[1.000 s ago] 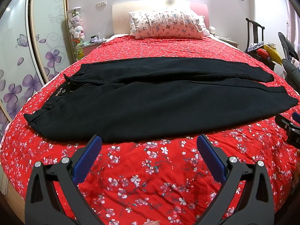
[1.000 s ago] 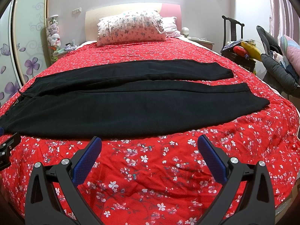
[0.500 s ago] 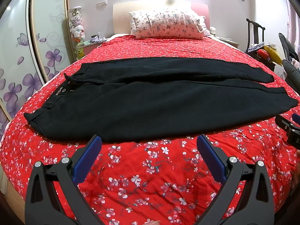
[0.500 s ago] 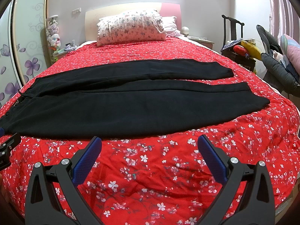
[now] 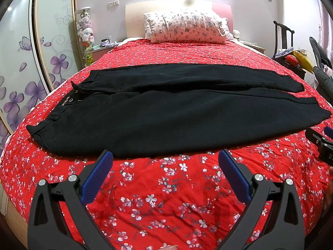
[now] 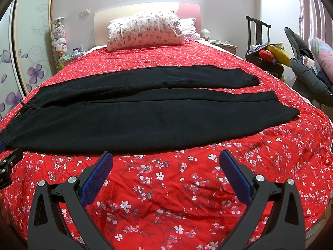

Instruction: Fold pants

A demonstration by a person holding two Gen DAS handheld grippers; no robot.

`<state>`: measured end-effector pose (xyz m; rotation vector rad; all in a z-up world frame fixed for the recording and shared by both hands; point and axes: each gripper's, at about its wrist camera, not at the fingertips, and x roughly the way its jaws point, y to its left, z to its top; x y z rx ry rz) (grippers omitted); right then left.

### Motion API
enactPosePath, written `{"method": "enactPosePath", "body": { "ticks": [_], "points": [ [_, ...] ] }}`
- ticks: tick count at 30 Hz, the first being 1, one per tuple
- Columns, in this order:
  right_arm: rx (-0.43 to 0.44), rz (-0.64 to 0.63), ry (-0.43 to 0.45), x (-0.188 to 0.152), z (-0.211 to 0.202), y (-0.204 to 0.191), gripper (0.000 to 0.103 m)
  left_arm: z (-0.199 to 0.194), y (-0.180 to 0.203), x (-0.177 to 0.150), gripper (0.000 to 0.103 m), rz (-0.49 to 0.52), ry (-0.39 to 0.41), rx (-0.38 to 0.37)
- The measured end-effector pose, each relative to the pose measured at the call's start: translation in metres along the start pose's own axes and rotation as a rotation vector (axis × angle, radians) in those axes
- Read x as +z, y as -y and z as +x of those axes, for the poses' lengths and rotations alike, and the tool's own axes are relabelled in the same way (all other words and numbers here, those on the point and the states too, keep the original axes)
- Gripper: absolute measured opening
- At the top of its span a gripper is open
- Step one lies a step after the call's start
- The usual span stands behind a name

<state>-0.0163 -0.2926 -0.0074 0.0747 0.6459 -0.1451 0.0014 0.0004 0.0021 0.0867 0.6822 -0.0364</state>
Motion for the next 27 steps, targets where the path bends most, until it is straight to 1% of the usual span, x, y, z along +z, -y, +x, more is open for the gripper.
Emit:
{"method": "enactPosePath", "body": {
  "ticks": [24, 27],
  "points": [
    [0.001, 0.002, 0.001, 0.0008, 0.0009, 0.0011, 0.102, -0.0018, -0.0020, 0.0002, 0.101, -0.003, -0.001, -0.002],
    [0.017, 0.023, 0.018, 0.0048, -0.0082, 0.0056, 0.102, -0.0020, -0.0021, 0.0004, 0.101, -0.003, 0.000, 0.000]
  ]
}}
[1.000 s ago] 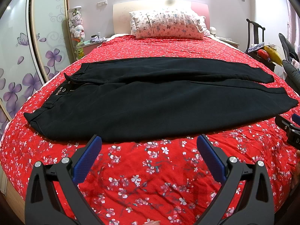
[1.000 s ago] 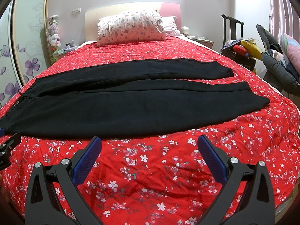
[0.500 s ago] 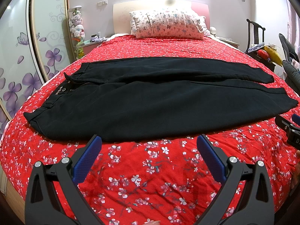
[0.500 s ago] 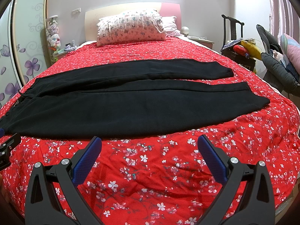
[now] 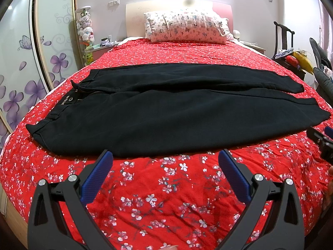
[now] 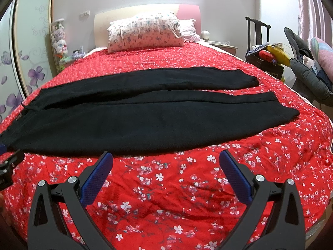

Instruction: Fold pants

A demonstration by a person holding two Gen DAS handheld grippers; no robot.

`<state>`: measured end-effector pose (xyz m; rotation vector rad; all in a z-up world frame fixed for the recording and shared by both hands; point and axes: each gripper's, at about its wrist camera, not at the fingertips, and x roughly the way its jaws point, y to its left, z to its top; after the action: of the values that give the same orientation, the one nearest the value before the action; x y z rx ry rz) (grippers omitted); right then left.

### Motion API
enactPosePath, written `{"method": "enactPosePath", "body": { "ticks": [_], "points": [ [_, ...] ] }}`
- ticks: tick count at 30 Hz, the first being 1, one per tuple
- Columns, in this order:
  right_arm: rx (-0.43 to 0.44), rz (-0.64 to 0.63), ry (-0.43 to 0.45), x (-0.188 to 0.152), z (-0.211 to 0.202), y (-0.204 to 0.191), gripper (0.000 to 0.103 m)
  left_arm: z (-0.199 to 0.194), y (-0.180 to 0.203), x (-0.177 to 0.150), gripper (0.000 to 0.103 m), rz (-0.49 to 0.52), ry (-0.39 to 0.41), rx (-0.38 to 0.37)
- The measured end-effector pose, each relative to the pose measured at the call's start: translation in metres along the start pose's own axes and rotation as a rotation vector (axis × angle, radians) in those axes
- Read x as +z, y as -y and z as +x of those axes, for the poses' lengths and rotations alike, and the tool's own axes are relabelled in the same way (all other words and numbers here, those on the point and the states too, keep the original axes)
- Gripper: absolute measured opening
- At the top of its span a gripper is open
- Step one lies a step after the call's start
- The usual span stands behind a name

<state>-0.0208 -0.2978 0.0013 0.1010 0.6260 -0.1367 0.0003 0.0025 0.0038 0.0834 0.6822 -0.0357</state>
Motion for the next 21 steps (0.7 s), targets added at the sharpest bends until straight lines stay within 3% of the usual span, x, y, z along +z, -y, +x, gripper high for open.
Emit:
{"method": "enactPosePath", "body": {
  "ticks": [6, 10, 17, 21],
  "points": [
    [0.107, 0.102, 0.038, 0.012, -0.009, 0.025, 0.102, 0.001, -0.007, -0.006, 0.101, -0.021, 0.004, 0.003],
    [0.182, 0.117, 0.063, 0.040, -0.008, 0.055, 0.102, -0.007, 0.002, 0.003, 0.101, -0.014, 0.014, -0.005],
    [0.121, 0.047, 0.046, 0.123, 0.040, 0.122, 0.102, 0.001, 0.030, 0.022, 0.101, -0.025, 0.052, -0.081],
    [0.077, 0.111, -0.009, 0.173, 0.094, 0.172, 0.102, 0.013, 0.034, 0.027, 0.101, -0.058, 0.047, -0.153]
  ]
}}
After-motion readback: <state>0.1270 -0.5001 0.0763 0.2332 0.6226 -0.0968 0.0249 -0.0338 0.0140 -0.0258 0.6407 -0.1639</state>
